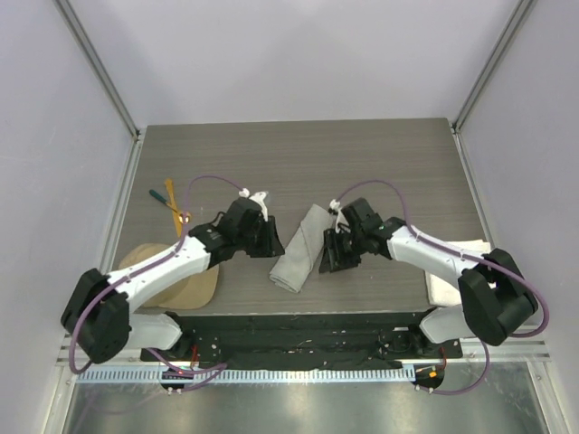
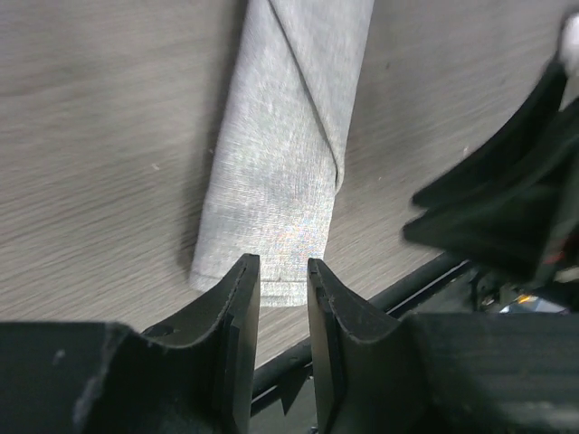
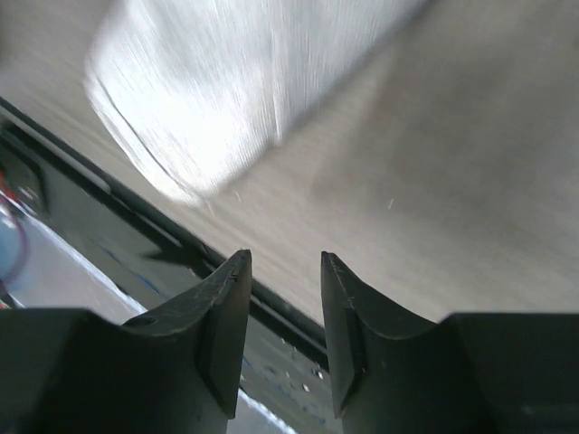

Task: Fold the napkin into a case and place the utensils inside
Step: Smooth out the smaller rectangle-folded napkin at the center of the board, then rotate the smaller rectangle-folded napkin at the center of the board.

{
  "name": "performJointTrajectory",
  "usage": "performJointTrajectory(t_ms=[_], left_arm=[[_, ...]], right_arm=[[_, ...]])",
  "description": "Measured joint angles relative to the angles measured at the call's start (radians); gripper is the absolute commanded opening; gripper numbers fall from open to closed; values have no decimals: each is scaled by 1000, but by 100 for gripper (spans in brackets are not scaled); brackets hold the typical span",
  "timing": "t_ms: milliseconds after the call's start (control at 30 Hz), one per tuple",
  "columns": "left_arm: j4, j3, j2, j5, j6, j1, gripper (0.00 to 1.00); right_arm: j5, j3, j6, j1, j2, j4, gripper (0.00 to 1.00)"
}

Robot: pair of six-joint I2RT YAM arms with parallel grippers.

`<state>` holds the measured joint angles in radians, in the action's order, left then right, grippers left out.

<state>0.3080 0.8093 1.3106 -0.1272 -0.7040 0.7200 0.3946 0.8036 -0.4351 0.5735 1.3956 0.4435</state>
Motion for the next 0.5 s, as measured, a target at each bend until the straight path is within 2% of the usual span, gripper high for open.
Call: performJointTrajectory(t_ms=[200,500], left_arm=[[119,45,-168,12,-6,-107,33],[327,101,-357,60,-8,-208,35]], right_arm=[[-27,-147,-85,135,-19,-63,38],[-64,-166,-183,305,82,-286,39]])
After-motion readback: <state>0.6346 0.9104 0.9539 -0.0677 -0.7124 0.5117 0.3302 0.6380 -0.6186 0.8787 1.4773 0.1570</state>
